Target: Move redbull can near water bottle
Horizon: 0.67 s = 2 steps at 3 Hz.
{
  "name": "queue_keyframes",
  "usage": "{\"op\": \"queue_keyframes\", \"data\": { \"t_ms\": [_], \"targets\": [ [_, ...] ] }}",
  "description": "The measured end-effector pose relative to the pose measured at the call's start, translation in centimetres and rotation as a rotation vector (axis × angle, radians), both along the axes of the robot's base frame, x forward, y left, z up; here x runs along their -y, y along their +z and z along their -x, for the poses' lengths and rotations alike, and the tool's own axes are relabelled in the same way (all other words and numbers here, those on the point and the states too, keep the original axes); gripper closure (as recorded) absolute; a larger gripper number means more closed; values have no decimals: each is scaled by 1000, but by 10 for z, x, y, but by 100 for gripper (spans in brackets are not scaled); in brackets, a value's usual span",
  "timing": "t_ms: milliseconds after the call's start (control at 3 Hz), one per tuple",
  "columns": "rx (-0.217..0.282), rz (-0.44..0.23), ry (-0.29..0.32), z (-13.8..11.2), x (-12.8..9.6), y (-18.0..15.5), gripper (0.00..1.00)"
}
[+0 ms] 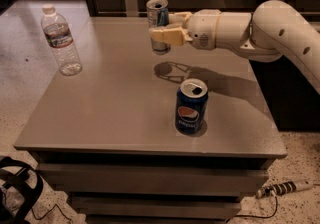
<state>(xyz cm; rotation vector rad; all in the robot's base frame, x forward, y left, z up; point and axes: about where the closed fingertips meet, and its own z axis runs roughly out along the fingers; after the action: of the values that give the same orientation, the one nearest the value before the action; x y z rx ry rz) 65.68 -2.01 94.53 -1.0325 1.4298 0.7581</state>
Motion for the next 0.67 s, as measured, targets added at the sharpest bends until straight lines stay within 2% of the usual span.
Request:
{"op": "queue_keyframes", "data": {
  "t_ms": [667],
  "targets": [
    [12, -31, 82, -3, -54, -2, 100]
  ]
}}
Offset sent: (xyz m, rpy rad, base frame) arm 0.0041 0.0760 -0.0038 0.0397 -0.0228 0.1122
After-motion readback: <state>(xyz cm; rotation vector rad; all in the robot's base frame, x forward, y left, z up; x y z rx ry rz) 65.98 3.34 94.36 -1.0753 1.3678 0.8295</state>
